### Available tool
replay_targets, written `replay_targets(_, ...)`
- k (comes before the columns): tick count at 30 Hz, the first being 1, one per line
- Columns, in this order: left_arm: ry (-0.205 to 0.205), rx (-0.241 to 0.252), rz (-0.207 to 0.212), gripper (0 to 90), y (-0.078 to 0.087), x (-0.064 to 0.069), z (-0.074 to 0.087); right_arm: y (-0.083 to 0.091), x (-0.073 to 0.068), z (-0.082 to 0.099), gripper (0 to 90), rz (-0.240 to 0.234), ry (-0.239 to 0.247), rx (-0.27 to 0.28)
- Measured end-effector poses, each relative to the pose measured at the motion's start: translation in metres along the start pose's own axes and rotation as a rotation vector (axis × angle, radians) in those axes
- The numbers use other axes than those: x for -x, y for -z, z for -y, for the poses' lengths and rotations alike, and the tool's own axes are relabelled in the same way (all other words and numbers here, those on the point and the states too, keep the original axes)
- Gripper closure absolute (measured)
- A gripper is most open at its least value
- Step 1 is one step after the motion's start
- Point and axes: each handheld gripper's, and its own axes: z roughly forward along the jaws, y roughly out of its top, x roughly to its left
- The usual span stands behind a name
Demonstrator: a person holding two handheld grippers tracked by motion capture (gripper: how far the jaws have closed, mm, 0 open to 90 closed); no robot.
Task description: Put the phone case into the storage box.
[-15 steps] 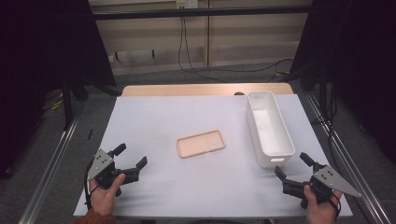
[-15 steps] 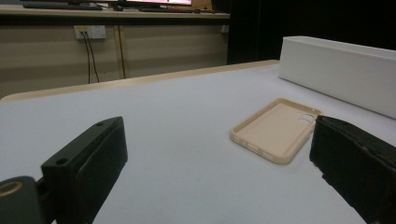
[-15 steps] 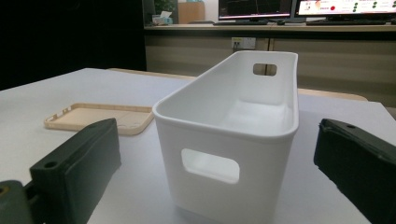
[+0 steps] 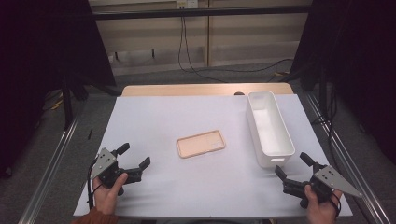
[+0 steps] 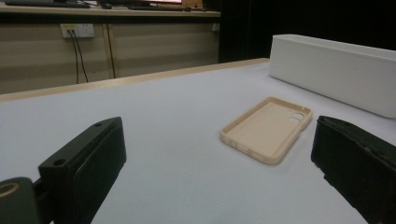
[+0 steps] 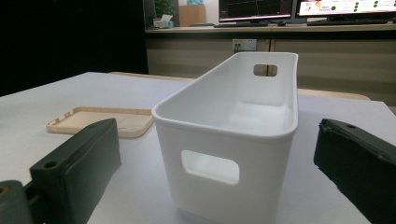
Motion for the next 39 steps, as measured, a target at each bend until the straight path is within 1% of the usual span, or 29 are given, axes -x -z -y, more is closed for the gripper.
replay_targets(1, -0.002, -0.004, 0.001, 3.4, 0.0, 0.001, 0.0, 0.0, 0.0, 0.0, 0.2, -0.001, 0.001, 0.0)
replay_targets(2, -0.018, -0.016, 0.001, 3.4, 0.0, 0.0, 0.0, 0.0, -0.001, 0.0, 0.2, -0.002, 0.0, 0.0)
replay_targets(3, -0.02, -0.025, 0.002, 3.3, 0.0, 0.001, 0.0, 0.0, -0.001, 0.0, 0.1, -0.002, -0.002, 0.001)
replay_targets(4, -0.011, -0.024, 0.007, 3.2, 0.0, 0.001, 0.0, 0.0, -0.002, 0.0, 0.1, -0.004, -0.002, 0.0)
replay_targets(6, -0.015, -0.035, 0.032, 3.1, -0.001, 0.002, 0.0, 0.0, -0.003, -0.001, 0.1, -0.007, 0.005, -0.002)
replay_targets(7, -0.007, -0.029, 0.041, 3.1, -0.002, 0.004, 0.0, -0.001, -0.003, 0.0, 0.1, -0.011, 0.005, -0.003)
replay_targets(9, -0.017, -0.029, 0.056, 3.1, -0.003, 0.006, -0.002, 0.0, -0.005, -0.001, 0.1, -0.01, 0.008, -0.005)
replay_targets(10, -0.02, -0.026, 0.054, 3.2, -0.002, 0.007, -0.003, 0.0, -0.005, -0.001, 0.1, -0.01, 0.009, -0.002)
replay_targets(11, -0.015, -0.02, 0.062, 3.1, -0.002, 0.009, -0.003, 0.0, -0.005, -0.001, 0.1, -0.009, 0.01, -0.001)
replay_targets(12, -0.021, -0.022, 0.074, 3.1, -0.003, 0.011, -0.004, -0.001, -0.005, -0.001, 0.1, -0.009, 0.012, -0.003)
replay_targets(13, -0.021, -0.022, 0.074, 3.2, -0.003, 0.011, -0.004, -0.001, -0.005, -0.001, 0.1, -0.009, 0.012, -0.003)
replay_targets(15, -0.041, -0.036, 0.087, 3.4, -0.005, 0.013, -0.004, -0.001, -0.005, -0.001, 0.1, -0.008, 0.005, -0.001)
replay_targets(17, -0.05, -0.031, 0.098, 3.4, -0.008, 0.016, -0.005, 0.0, -0.005, -0.001, 0.1, -0.008, 0.004, -0.001)
replay_targets(19, -0.048, -0.031, 0.102, 3.4, -0.01, 0.018, -0.006, 0.001, -0.004, -0.001, 0.1, -0.009, 0.006, -0.003)
replay_targets(20, -0.054, -0.034, 0.104, 3.5, -0.011, 0.018, -0.006, 0.001, -0.004, -0.001, 0.1, -0.009, 0.005, -0.004)
replay_targets(23, -0.048, -0.04, 0.11, 3.9, -0.014, 0.02, -0.007, 0.0, -0.005, -0.001, 0.1, -0.012, 0.005, -0.004)
replay_targets(24, -0.021, -0.031, 0.119, 3.9, -0.017, 0.02, -0.008, 0.0, -0.005, -0.001, 0.1, -0.013, 0.005, -0.005)
replay_targets(25, -0.029, -0.029, 0.117, 3.9, -0.018, 0.019, -0.009, 0.0, -0.005, -0.001, 0.1, -0.013, 0.006, -0.005)
replay_targets(27, -0.023, -0.02, 0.108, 3.8, -0.02, 0.019, -0.01, 0.001, -0.004, 0.0, 0.1, -0.013, 0.005, -0.005)
replay_targets(29, -0.012, -0.019, 0.113, 3.8, -0.023, 0.019, -0.011, 0.001, -0.004, 0.0, 0.1, -0.007, 0.0, -0.002)
replay_targets(32, -0.02, -0.022, 0.115, 4.3, -0.027, 0.019, -0.012, 0.0, -0.005, 0.0, 0.1, -0.012, -0.001, -0.005)
replay_targets(33, -0.018, -0.024, 0.13, 5.0, -0.031, 0.021, -0.013, 0.0, -0.005, 0.0, 0.1, -0.013, 0.0, -0.005)
replay_targets(35, -0.026, -0.024, 0.141, 5.3, -0.034, 0.022, -0.014, 0.0, -0.005, 0.0, 0.1, -0.014, 0.001, -0.005)
replay_targets(36, -0.017, -0.03, 0.165, 5.6, -0.035, 0.022, -0.015, 0.0, -0.005, 0.0, 0.1, -0.012, 0.001, -0.005)
replay_targets(37, -0.02, -0.031, 0.179, 5.8, -0.038, 0.023, -0.016, 0.0, -0.005, 0.0, 0.1, -0.013, 0.0, -0.004)
replay_targets(39, -0.023, -0.03, 0.182, 5.7, -0.04, 0.025, -0.016, 0.0, -0.005, 0.0, 0.1, -0.011, -0.003, -0.002)
